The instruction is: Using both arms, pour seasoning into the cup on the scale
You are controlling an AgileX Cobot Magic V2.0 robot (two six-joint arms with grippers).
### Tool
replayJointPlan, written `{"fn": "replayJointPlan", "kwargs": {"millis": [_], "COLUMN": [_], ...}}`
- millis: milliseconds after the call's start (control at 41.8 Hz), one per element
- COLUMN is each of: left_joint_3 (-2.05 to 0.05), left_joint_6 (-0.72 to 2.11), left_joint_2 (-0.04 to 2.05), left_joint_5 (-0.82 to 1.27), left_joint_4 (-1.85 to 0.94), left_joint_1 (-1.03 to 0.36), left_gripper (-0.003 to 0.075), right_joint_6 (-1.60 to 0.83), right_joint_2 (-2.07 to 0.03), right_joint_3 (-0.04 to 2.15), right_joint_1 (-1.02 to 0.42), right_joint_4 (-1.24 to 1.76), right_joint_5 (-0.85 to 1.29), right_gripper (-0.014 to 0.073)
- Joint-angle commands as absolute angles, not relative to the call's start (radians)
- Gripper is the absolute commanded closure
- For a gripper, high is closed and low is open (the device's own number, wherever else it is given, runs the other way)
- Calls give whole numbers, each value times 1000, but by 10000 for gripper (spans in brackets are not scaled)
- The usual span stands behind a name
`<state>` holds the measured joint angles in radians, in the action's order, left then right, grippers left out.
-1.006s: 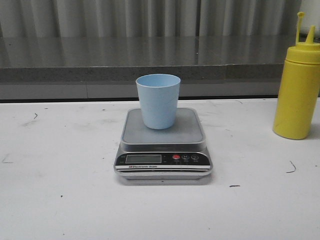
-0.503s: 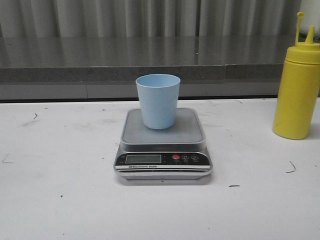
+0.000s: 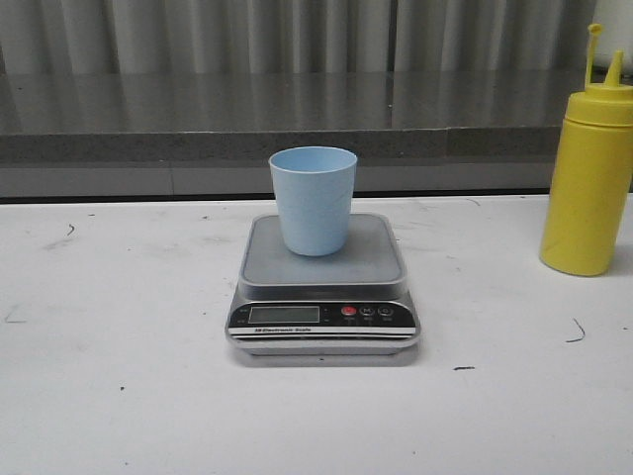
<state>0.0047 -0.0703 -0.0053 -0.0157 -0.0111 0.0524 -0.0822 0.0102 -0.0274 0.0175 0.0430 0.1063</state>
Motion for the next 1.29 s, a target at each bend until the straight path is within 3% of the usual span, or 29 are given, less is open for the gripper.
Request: {"fn": "replayJointPlan", "kwargs": {"millis": [0, 431, 1269], "left_joint_3": [28, 28, 28], "left_joint_6": [-70, -70, -70], "left_joint_2": [-20, -20, -20], "left_joint_5": [-99, -99, -99], "left_joint_4": [-19, -19, -19], "left_joint_1": [50, 50, 50], "left_gripper": [740, 740, 740], "right_joint_6": [-89, 51, 50], "right_joint_2": [26, 26, 26], "right_joint_3": [-21, -21, -21], "right_joint_1": [23, 23, 23], "right_joint_4": [35, -48, -48], "right_joint_5": [18, -17, -10], "right_gripper": [711, 711, 711]}}
